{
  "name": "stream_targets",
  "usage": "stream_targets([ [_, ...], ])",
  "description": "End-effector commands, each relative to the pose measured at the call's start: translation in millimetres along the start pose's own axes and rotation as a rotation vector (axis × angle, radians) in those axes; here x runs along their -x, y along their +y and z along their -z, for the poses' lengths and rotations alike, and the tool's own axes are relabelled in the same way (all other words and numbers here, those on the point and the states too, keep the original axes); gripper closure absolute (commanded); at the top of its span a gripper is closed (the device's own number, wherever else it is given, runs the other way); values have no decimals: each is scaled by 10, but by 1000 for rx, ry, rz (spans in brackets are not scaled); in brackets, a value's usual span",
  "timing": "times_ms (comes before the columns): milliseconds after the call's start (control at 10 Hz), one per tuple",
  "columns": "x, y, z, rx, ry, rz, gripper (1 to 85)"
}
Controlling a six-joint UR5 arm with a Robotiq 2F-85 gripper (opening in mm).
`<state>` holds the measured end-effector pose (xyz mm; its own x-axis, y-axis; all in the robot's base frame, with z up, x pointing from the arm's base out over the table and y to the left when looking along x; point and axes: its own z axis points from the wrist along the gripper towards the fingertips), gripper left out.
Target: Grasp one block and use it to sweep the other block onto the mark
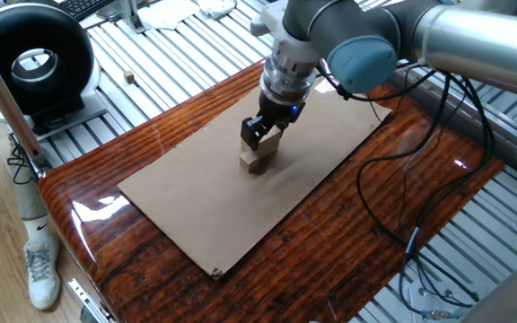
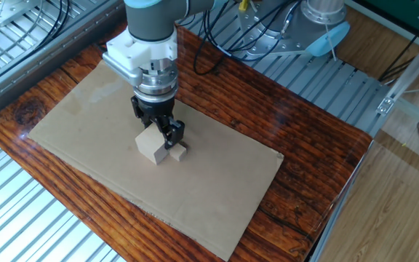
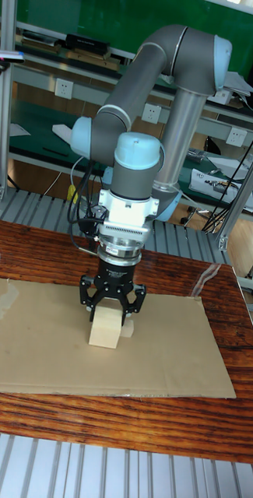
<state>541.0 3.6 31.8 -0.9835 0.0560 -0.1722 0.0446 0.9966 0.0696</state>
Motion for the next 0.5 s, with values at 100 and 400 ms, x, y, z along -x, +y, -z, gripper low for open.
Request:
stream_targets([
  [100, 116, -268, -38, -53, -20, 79, 393],
  [400, 152, -344, 104, -72, -27, 106, 293],
])
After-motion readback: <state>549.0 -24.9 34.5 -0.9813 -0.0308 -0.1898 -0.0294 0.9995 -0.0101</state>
